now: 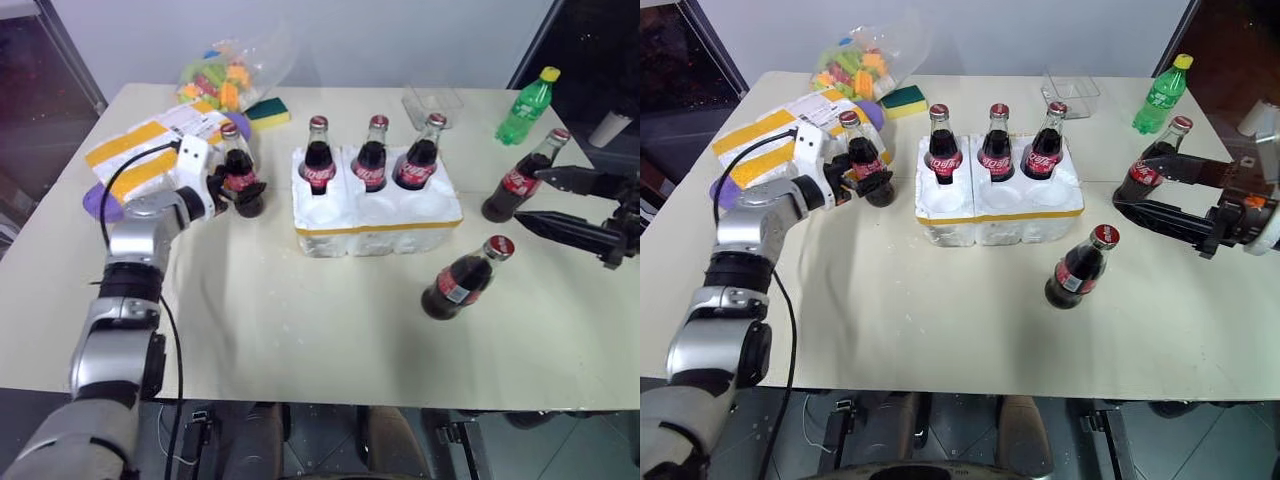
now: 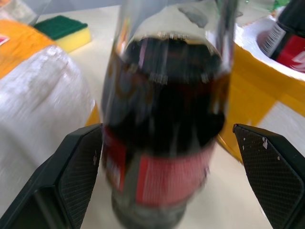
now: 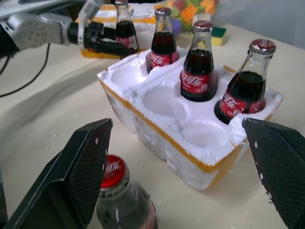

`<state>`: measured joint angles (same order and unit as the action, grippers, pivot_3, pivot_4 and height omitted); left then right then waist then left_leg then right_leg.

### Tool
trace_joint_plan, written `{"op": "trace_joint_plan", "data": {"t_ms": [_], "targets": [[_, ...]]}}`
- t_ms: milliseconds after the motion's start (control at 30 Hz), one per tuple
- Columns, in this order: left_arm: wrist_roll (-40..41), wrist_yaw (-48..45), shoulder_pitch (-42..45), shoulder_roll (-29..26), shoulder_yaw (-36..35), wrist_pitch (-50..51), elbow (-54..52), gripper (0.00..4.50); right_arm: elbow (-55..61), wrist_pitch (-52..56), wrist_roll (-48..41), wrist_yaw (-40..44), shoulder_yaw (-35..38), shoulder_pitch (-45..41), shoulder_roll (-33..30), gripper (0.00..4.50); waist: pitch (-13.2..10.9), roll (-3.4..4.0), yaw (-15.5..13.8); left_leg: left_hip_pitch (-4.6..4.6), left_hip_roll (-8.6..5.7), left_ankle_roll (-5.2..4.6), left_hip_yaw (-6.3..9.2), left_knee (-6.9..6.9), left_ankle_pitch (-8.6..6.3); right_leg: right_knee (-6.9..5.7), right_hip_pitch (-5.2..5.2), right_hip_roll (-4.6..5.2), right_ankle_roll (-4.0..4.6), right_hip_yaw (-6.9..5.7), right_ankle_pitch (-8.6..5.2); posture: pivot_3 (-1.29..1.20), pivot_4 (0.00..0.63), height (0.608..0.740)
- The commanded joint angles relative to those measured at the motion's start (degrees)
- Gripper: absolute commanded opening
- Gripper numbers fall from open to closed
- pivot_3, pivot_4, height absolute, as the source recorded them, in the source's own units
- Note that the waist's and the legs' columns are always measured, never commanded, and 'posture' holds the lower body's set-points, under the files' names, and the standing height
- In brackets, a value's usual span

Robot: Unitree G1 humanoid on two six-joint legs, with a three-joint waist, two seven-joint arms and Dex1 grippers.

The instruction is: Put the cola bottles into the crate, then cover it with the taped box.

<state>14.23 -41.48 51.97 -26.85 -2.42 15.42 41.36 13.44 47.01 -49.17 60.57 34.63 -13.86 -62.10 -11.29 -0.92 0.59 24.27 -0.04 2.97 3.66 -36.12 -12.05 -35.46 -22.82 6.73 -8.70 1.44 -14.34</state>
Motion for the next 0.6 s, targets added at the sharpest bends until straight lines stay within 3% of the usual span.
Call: {"op": "trace_joint_plan", "data": {"t_ms": [33, 100, 233, 367, 500, 600], "targets": [[-2.0, 0.6, 4.0, 1.1, -0.3, -4.4, 5.8, 4.49, 1.2, -0.5, -1.0, -1.9, 0.5, -2.1, 0.0, 4.50, 0.0, 0.00, 0.0, 0.01, 0.00, 0.00, 0.00, 0.00, 0.00, 0.00, -0.01, 0.00, 0.00, 0.00, 0.00, 0.00, 0.150, 0.739], [-2.4, -0.3, 4.7, 1.5, -0.7, -6.6, 7.8, 4.24, 1.5, 0.2, -1.5, -2.8, 0.1, -2.9, -0.1, 4.50, 0.0, 0.00, 0.0, 0.02, 0.00, 0.00, 0.01, 0.02, 0.00, -0.02, -0.05, 0.00, 0.00, 0.00, 0.00, 0.00, 0.150, 0.739], [-2.0, -4.1, 4.4, -0.3, -1.0, -4.8, 6.0, 2.83, 2.9, 2.0, -2.6, -4.3, -0.1, -3.8, -1.0, 4.50, 0.0, -0.01, 0.1, 0.03, 0.00, 0.00, 0.02, 0.06, 0.00, -0.05, -0.08, 0.00, 0.00, 0.00, 0.00, 0.00, 0.150, 0.739], [1.3, -13.7, 2.0, -6.3, -1.4, 3.6, -4.6, 2.88, 4.5, 4.2, -3.7, -5.4, 1.5, -3.2, -1.8, 4.50, -0.1, -0.06, 0.5, 0.19, 0.00, 0.00, 0.01, 0.05, 0.00, -0.22, -0.33, 0.00, 0.00, 0.02, 0.00, 0.00, 0.150, 0.739], [9.8, -28.1, 0.9, -15.0, -1.9, 18.5, -19.9, 2.88, 7.0, 6.5, -5.2, -6.0, 3.7, -1.8, -2.6, 4.50, -0.2, -0.11, 0.4, 0.31, 0.01, 0.01, 0.05, 0.08, 0.02, -0.62, -0.66, -0.03, 0.09, 0.02, -0.05, 0.00, 0.150, 0.739], [15.4, -32.4, 4.5, -16.9, -2.3, 27.1, -25.1, 2.88, 8.4, 7.9, -6.5, -7.1, 4.9, -1.7, -3.0, 4.50, -0.2, -0.10, -0.3, 0.28, 0.01, 0.04, 0.08, -0.01, 0.04, -0.63, -0.56, -0.03, 0.10, 0.01, -0.06, 0.00, 0.150, 0.739]]}}
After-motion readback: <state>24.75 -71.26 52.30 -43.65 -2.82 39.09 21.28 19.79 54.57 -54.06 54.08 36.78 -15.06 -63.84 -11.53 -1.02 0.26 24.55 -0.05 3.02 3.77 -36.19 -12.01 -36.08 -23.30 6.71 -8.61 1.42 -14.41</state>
